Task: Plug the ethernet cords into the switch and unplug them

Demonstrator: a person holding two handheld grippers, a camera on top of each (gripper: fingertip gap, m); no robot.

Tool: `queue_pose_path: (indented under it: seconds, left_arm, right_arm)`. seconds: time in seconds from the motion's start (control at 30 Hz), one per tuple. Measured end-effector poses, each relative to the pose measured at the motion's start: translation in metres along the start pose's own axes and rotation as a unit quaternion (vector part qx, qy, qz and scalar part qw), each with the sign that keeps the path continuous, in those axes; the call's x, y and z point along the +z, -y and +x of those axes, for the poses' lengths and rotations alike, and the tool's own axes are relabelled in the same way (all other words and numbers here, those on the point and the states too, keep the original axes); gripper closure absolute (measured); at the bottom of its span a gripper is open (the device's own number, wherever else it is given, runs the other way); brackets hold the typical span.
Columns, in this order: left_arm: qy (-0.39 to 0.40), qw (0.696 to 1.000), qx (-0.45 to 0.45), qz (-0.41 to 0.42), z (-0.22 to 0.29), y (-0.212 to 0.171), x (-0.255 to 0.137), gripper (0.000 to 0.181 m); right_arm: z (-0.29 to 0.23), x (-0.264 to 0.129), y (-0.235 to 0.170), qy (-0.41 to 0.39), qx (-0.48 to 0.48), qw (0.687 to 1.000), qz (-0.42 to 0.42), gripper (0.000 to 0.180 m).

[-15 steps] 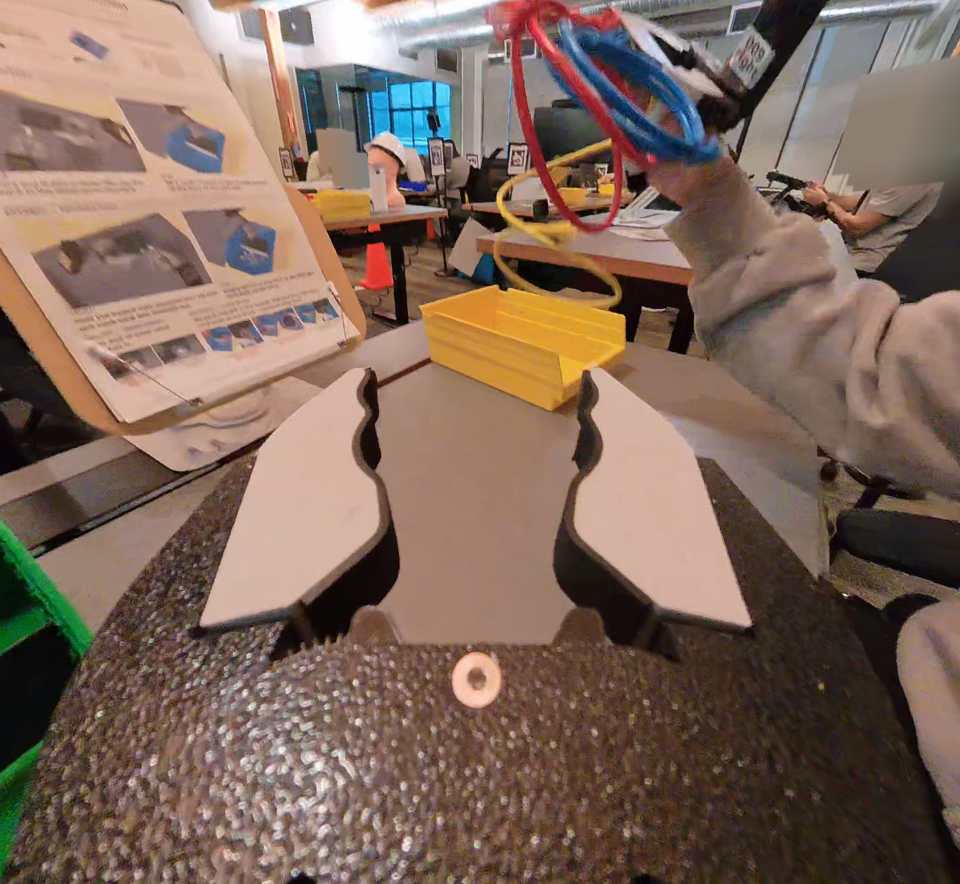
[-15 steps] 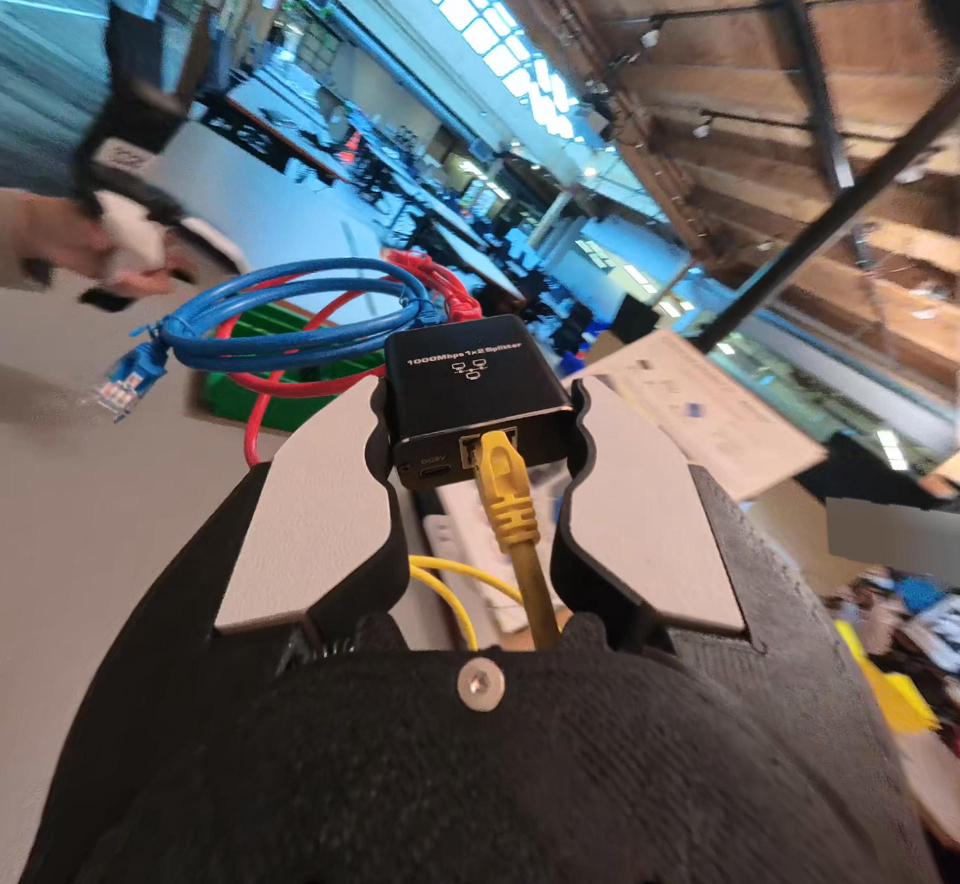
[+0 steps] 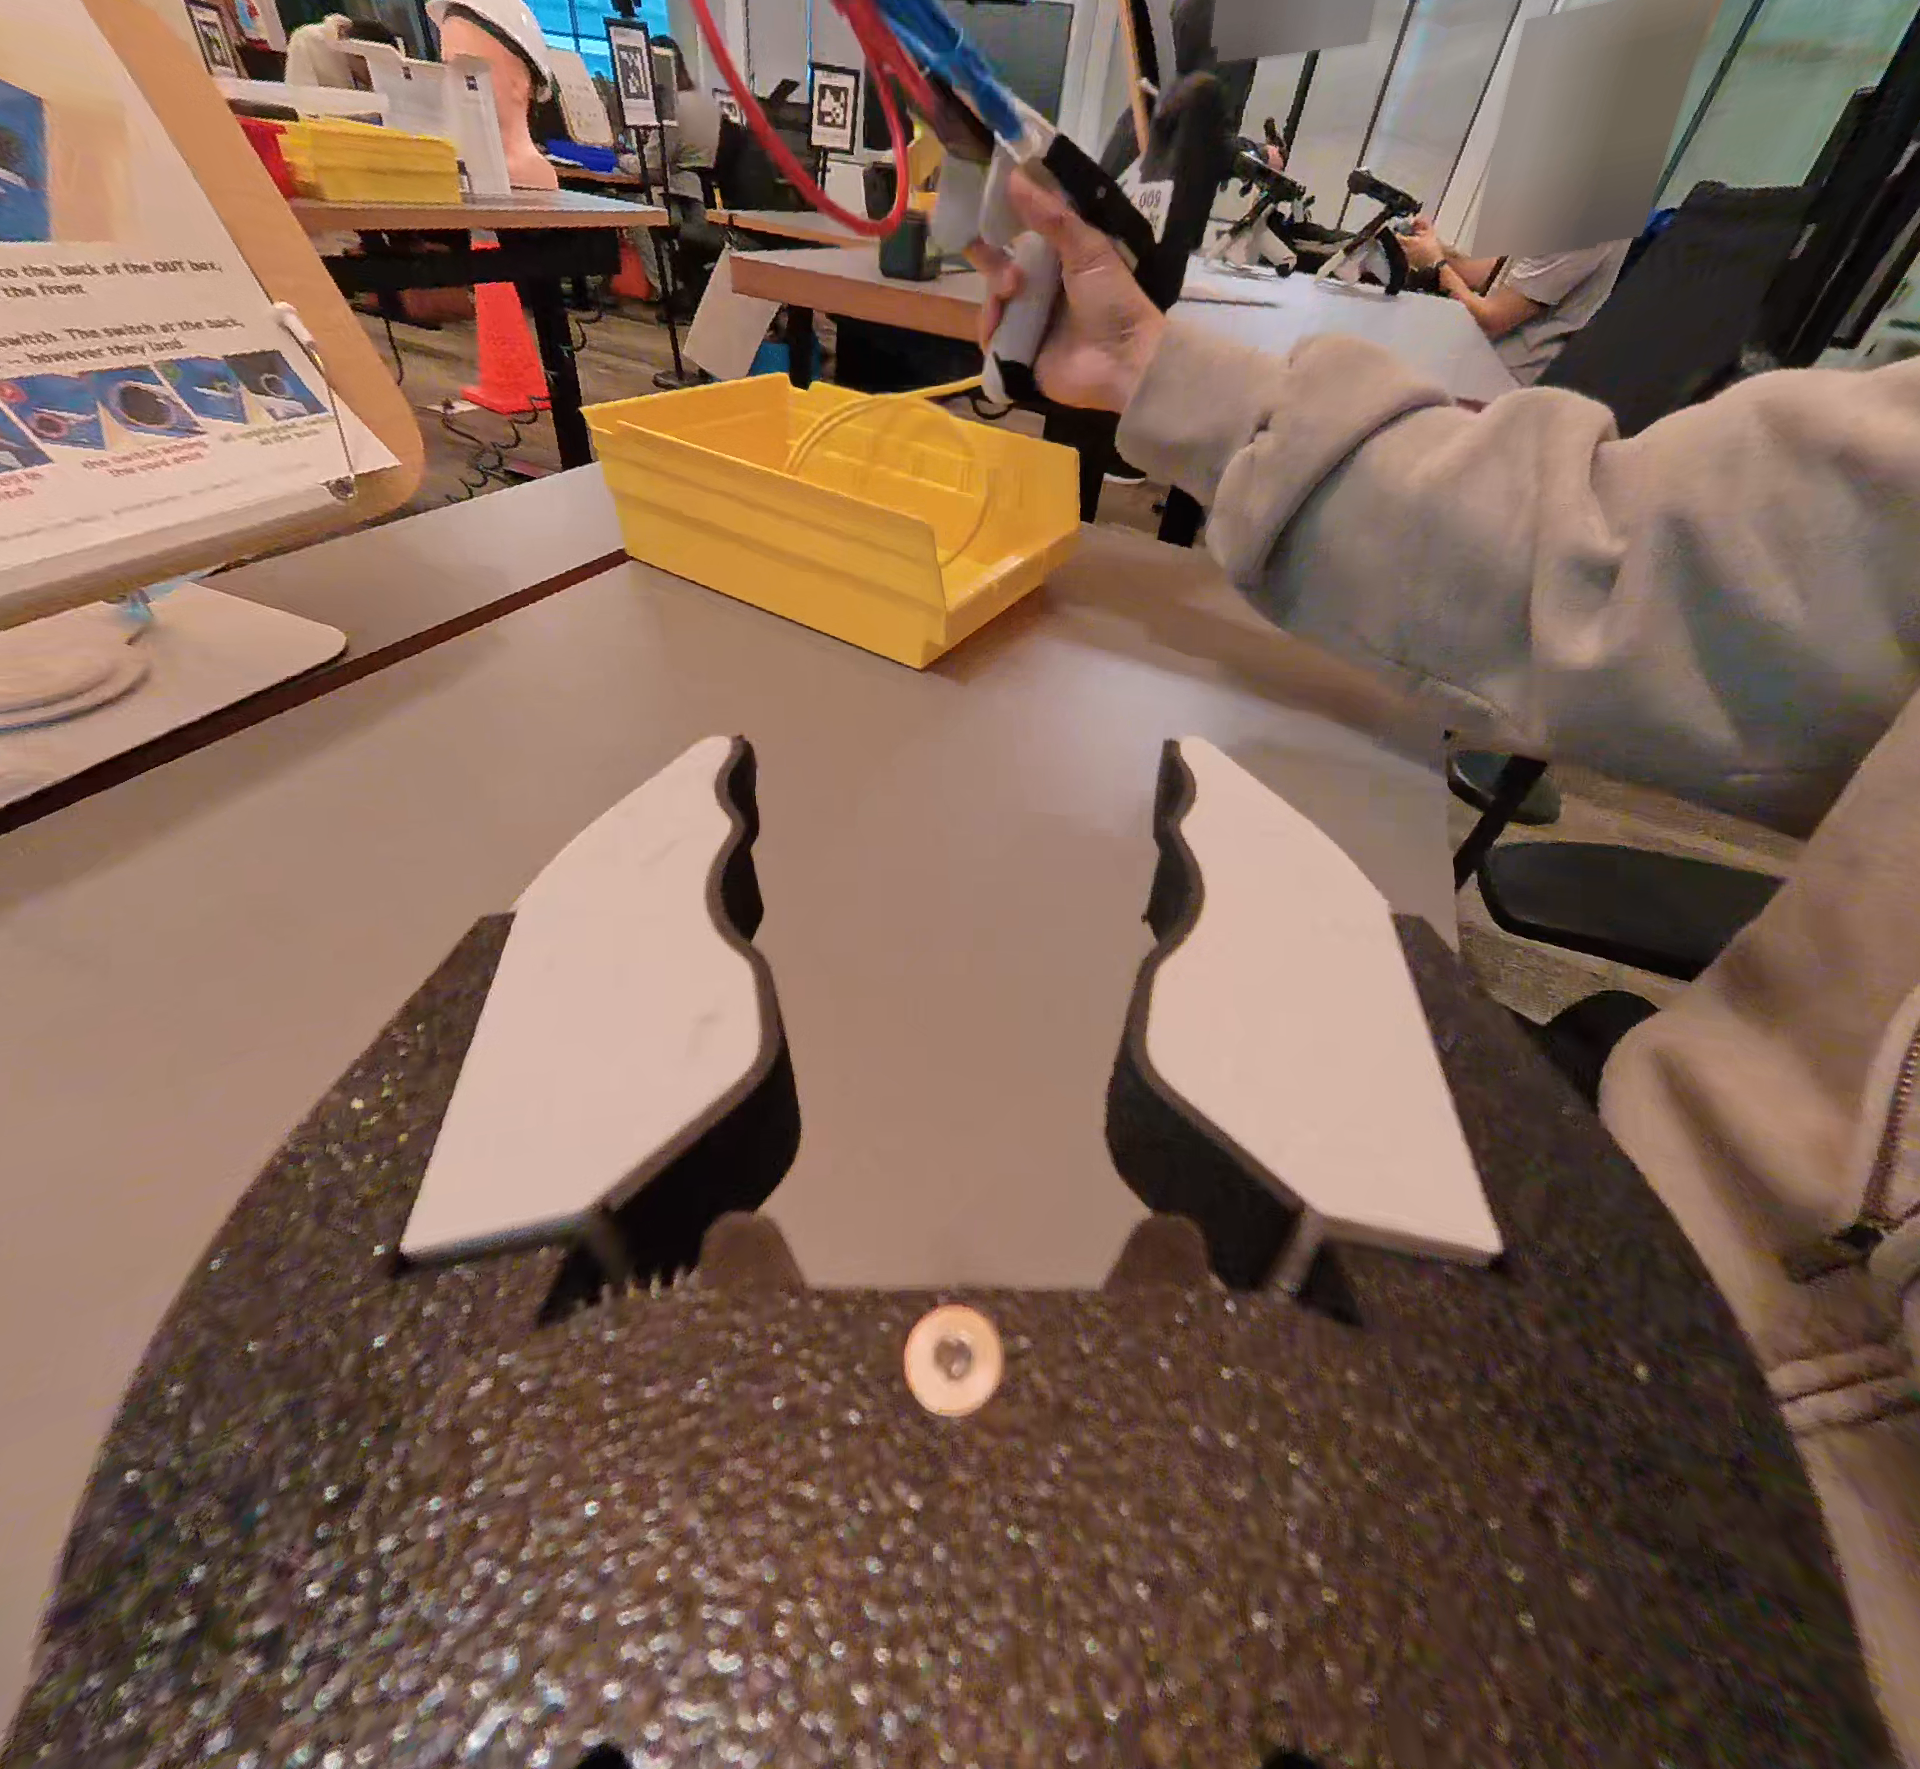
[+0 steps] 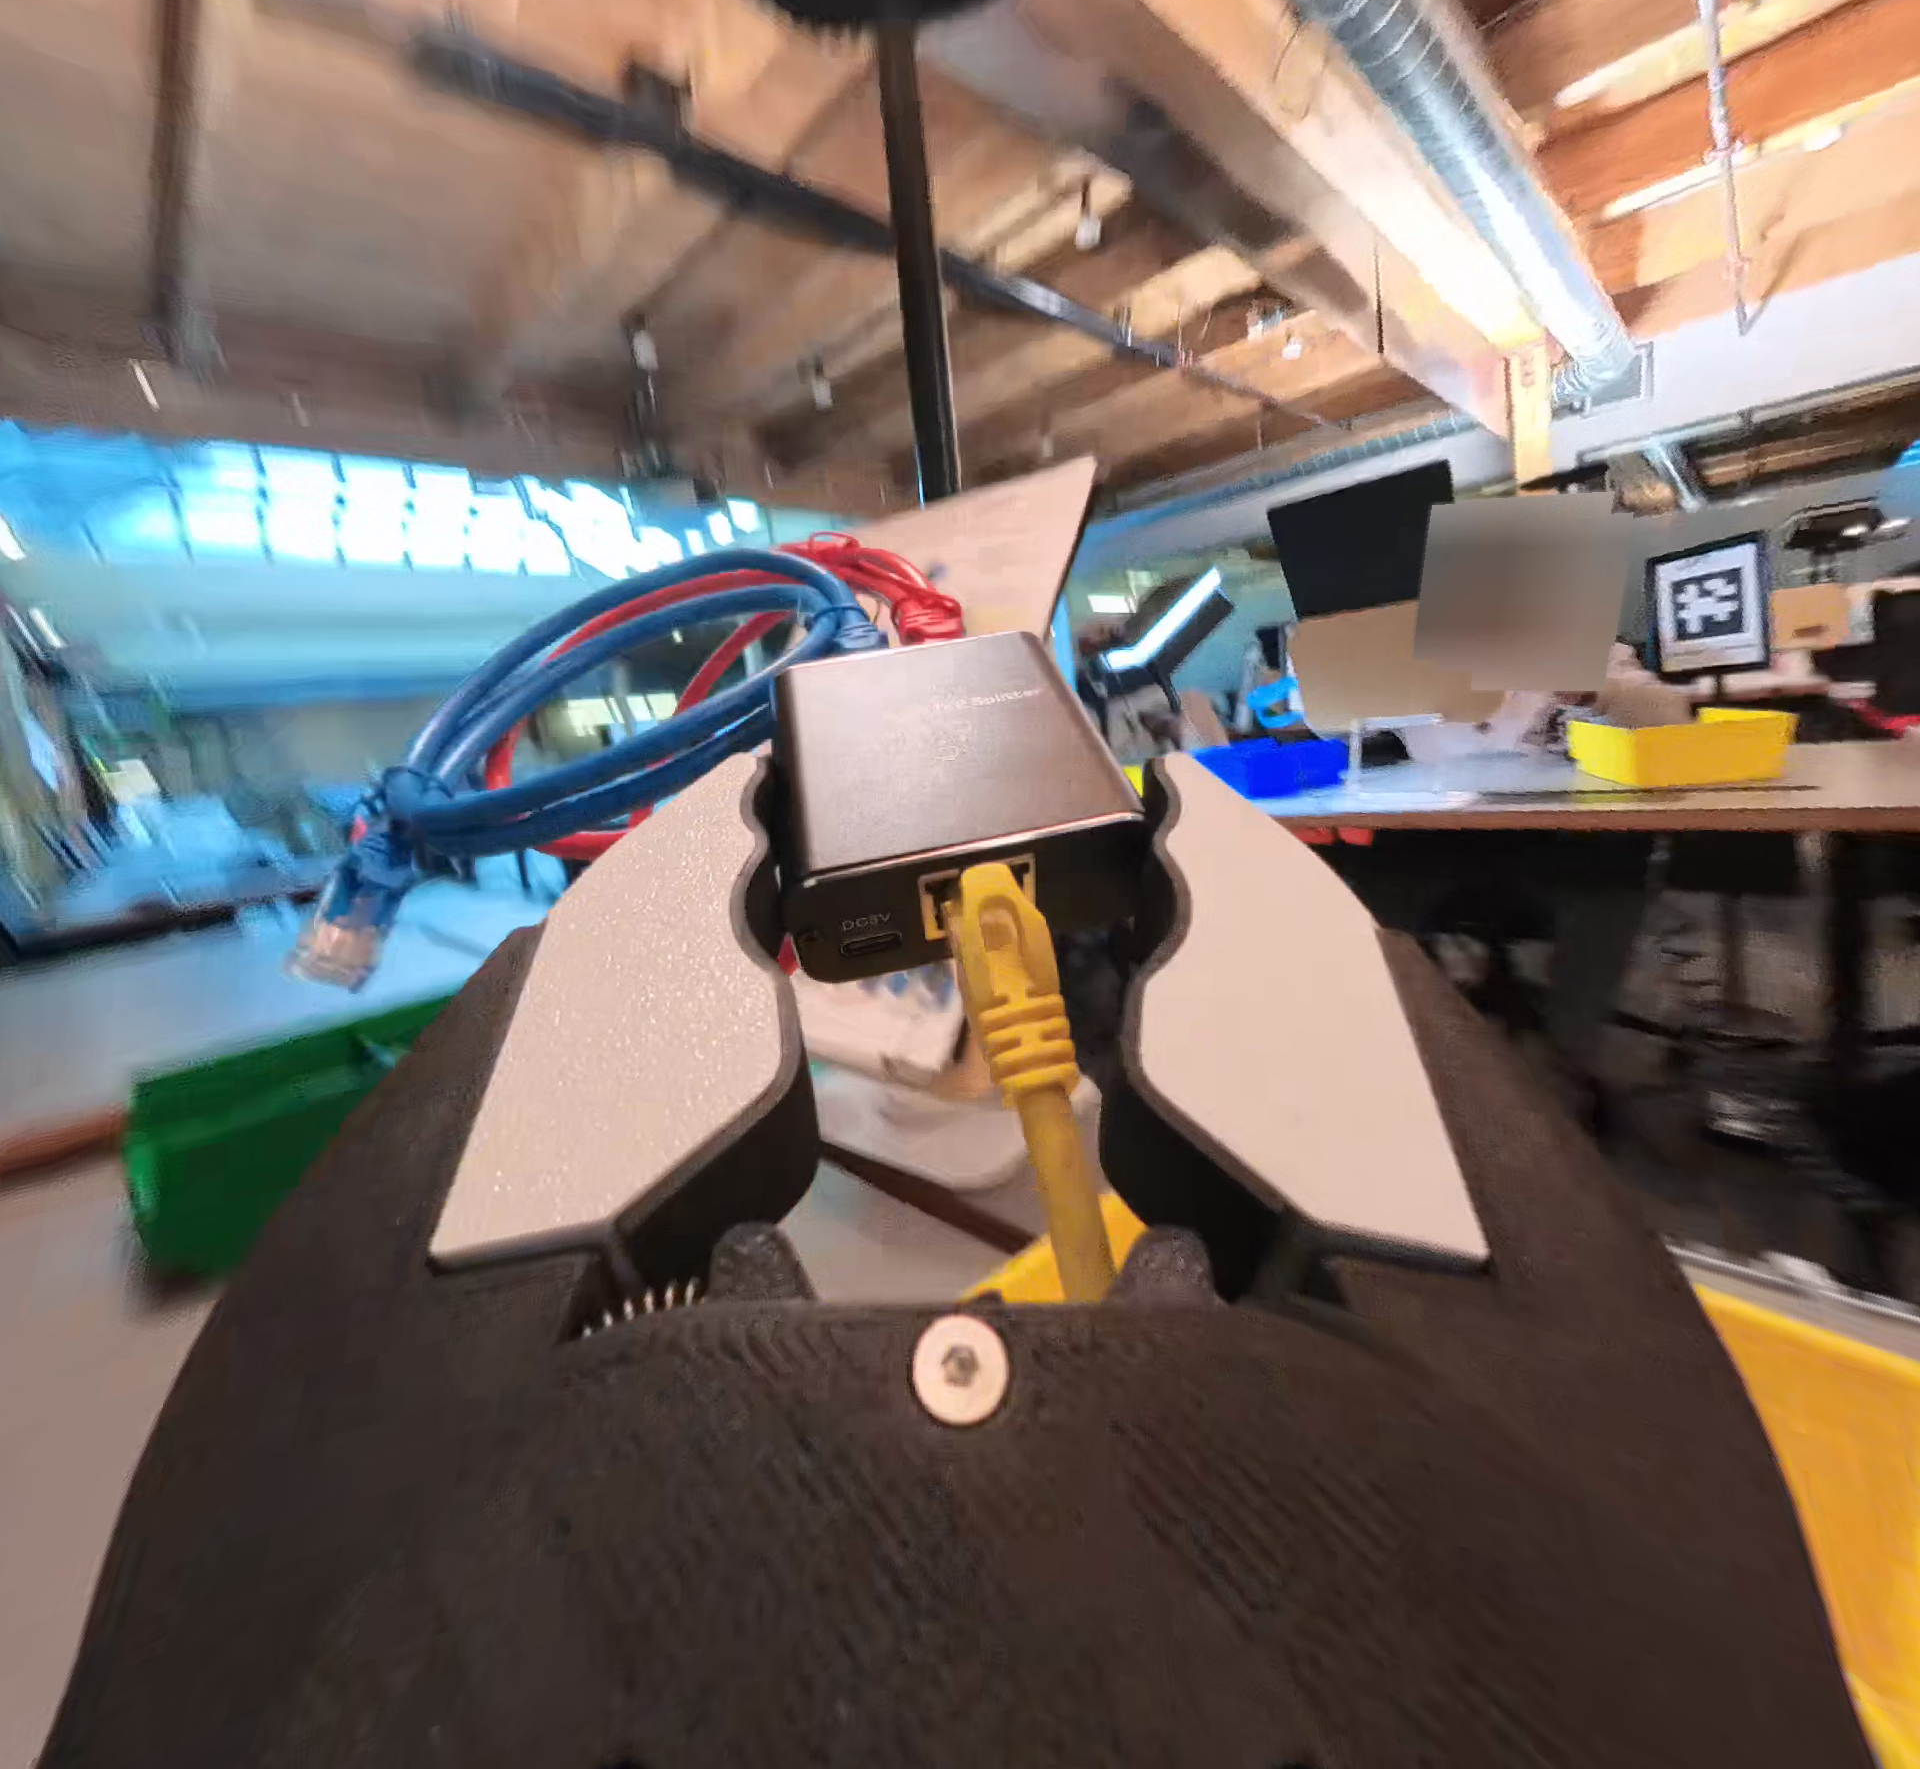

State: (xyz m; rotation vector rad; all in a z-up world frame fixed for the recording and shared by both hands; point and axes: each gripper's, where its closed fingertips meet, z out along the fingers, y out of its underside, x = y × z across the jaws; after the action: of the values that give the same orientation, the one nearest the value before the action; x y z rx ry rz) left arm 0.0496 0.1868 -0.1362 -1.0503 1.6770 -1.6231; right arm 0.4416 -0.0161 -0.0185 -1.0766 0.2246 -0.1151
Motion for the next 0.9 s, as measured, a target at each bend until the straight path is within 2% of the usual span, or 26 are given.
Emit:
queue_pose_path:
  seconds: [0.1,0.23,0.33,0.4,0.47,0.53,0.6,0.63,0.7,0.73,0.77,0.83,0.9]
  left_arm:
    - [-0.008,1.000,-0.005,-0.007,0.006,-0.002,0.002,0.108]
    - [-0.007,0.999,0.006,-0.035,0.010,-0.012,0.002,0.108]
    - [0.000,0.998,0.018,-0.052,0.008,-0.018,-0.002,0.108]
    - [0.000,0.998,0.021,-0.054,0.007,-0.020,-0.004,0.108]
    - [-0.005,0.999,0.013,-0.048,0.006,-0.021,-0.003,0.109]
    - [-0.014,0.999,-0.001,-0.032,0.006,-0.018,0.000,0.110]
    - [-0.025,0.999,-0.015,-0.019,0.008,-0.014,0.004,0.111]
    - [-0.030,0.999,-0.018,-0.016,0.010,-0.013,0.006,0.111]
    - [-0.036,0.999,-0.011,-0.019,0.015,-0.013,0.009,0.111]
    - [-0.035,0.999,-0.005,-0.028,0.016,-0.016,0.010,0.110]
    - [-0.032,0.999,0.000,-0.039,0.016,-0.019,0.011,0.110]
    - [-0.025,0.998,0.011,-0.063,0.018,-0.026,0.011,0.108]
    - [-0.020,0.996,0.022,-0.083,0.020,-0.032,0.010,0.106]
  right_arm:
    - [0.000,0.002,0.011,0.015,0.088,0.992,0.092,0.113]
    - [0.030,-0.002,0.000,-0.059,0.113,0.987,0.100,0.113]
    - [0.057,-0.028,-0.029,-0.165,0.105,0.980,0.039,0.113]
    - [0.066,-0.050,-0.047,-0.246,0.065,0.967,-0.018,0.113]
    - [0.069,-0.072,-0.064,-0.327,0.023,0.942,-0.075,0.113]
    - [0.073,-0.093,-0.081,-0.409,-0.016,0.903,-0.128,0.113]
    - [0.073,-0.103,-0.096,-0.449,-0.048,0.873,-0.183,0.113]
    - [0.072,-0.101,-0.107,-0.446,-0.050,0.868,-0.211,0.113]
    - [0.061,-0.085,-0.133,-0.391,-0.040,0.877,-0.275,0.116]
    - [0.058,-0.081,-0.142,-0.377,-0.038,0.875,-0.302,0.111]
    - [0.056,-0.077,-0.144,-0.360,-0.047,0.876,-0.319,0.110]
    - [0.042,-0.058,-0.135,-0.296,-0.060,0.900,-0.315,0.116]
    - [0.026,-0.050,-0.125,-0.236,-0.044,0.907,-0.345,0.110]
